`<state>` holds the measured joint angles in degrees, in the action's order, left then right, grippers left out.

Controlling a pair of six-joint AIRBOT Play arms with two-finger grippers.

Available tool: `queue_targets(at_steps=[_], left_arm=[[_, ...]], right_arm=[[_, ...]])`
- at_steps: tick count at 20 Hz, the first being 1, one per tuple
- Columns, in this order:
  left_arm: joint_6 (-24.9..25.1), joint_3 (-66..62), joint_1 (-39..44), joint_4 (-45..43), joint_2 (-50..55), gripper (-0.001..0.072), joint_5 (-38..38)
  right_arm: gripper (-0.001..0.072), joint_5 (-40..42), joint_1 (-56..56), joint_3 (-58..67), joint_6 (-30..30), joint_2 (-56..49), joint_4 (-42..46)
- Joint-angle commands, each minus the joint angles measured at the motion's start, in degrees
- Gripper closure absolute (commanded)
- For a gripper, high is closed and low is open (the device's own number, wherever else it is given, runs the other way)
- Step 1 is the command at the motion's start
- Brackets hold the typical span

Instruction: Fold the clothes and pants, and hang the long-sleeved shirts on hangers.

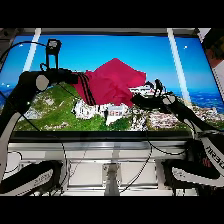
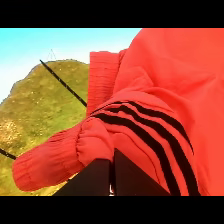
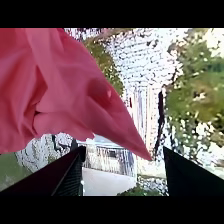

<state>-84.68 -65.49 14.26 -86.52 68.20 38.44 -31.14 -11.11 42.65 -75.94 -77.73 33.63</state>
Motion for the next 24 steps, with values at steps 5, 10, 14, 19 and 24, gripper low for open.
queue_targets(at_steps=[5, 10, 14, 19, 24], left_arm=[[0.02, 0.02, -0.07, -0.04, 0.04, 0.0700, -0.02], [0.02, 0.02, -0.07, -0.02, 0.04, 0.0699, -0.02], [0.02, 0.02, -0.07, -0.04, 0.24, 0.0700, -0.02], [0.02, 0.04, -0.09, -0.09, 0.94, 0.0700, 0.00], [-0.02, 0.07, -0.11, -7.45, 1.29, 0.0700, 0.17]], right_arm=[[0.0165, -5.22, -0.44, 1.40, 0.02, -5.31, -0.94], [0.0166, -0.94, -0.42, 1.57, 0.02, -6.27, -0.81], [0.0169, -1.36, -0.44, 6.10, 0.00, -7.96, -0.94], [0.0712, -10.14, -0.50, 10.99, -0.02, -10.05, -1.90], [0.0708, -23.32, 1.77, 10.99, -0.85, -6.32, -2.01]])
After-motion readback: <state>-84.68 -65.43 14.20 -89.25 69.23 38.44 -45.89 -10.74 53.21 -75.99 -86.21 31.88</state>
